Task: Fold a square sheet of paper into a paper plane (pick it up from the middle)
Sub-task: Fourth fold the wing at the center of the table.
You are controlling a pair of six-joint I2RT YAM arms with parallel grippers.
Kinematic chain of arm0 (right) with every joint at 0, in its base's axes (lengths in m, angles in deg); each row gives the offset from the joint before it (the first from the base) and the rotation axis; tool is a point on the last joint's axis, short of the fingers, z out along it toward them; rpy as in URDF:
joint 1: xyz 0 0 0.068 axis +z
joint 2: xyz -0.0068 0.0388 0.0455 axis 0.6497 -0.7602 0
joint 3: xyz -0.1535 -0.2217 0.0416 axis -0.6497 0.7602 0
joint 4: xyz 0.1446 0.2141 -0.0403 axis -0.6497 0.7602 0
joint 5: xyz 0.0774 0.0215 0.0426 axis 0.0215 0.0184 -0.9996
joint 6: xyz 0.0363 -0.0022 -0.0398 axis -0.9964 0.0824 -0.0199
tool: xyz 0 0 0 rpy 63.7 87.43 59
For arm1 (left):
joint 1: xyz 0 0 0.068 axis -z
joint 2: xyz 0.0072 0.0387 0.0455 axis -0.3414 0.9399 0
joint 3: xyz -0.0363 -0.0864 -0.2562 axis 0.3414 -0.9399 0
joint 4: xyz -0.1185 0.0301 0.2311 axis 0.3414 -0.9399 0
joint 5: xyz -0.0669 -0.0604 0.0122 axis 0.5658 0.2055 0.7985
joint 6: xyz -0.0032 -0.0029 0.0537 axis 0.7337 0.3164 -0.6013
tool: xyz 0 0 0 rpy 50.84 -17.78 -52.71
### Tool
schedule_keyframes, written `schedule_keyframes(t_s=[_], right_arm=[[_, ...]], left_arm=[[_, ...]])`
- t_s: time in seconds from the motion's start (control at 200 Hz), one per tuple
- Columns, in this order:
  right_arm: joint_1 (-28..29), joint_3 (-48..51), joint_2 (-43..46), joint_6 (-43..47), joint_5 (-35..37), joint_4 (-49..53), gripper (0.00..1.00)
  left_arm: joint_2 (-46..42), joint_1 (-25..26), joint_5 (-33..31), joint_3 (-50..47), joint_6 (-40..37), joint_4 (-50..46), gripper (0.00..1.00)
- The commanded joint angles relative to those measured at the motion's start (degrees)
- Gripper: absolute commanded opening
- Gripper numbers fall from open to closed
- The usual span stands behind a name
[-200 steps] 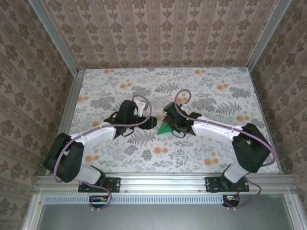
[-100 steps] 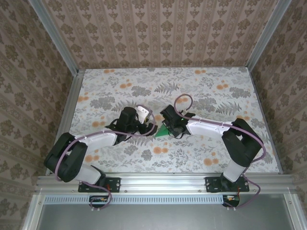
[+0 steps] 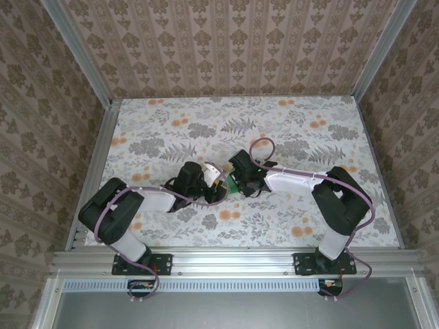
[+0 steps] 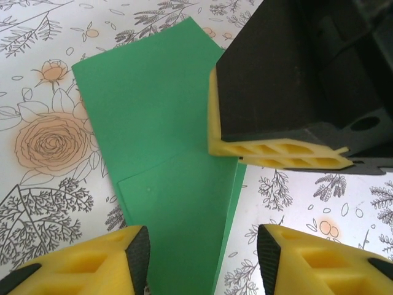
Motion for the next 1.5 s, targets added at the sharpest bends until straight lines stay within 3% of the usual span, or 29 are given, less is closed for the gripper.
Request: schedule_keyframes(t_s=[0.0, 0.4, 0.56, 0.695, 0.835, 0.98, 1.135, 1.255, 1.495], right_arm=[[-0.30, -0.94, 0.68, -1.72, -2.43, -0.52, 0.00], [-1.18, 0.86, 2.60, -2.99, -5.03, -3.53, 0.00], [-1.35, 1.51, 2.45, -2.97, -5.86, -4.89, 0.01], [-1.83, 1.95, 3.03, 0.35, -4.87, -5.67, 0.26], [-3.47, 2.14, 4.58, 8.23, -4.92, -5.46, 0.52], [-5.37, 3.56, 5.58, 19.13, -9.10, -8.57, 0.64], [-7.19, 9.64, 5.17, 22.67, -16.55, -20.82, 0.61], [-7.41, 14.85, 5.33, 24.88, -17.87, -30.96, 0.56], [-7.41, 17.67, 4.45, 28.85, -17.25, -33.45, 0.49]], left_arm=[[1.46, 0.51, 0.77, -0.56, -2.20, 4.31, 0.47], [3.74, 0.51, -1.60, -1.96, -3.23, 7.50, 0.34], [4.53, 0.51, -2.16, -2.00, -3.03, 7.98, 0.21], [5.32, 0.51, -1.77, -2.04, -2.40, 7.98, 0.14], [6.38, 0.51, -1.89, -2.51, -0.74, 8.94, 0.13], [6.60, 0.48, -1.80, -3.09, 0.73, 9.76, 0.13], [6.59, 0.51, -1.54, -2.69, 3.23, 9.35, 0.12], [6.43, 0.04, -1.01, -2.49, 7.14, 8.64, 0.11], [5.77, -1.07, 0.69, -2.31, 16.07, 8.37, 0.11]])
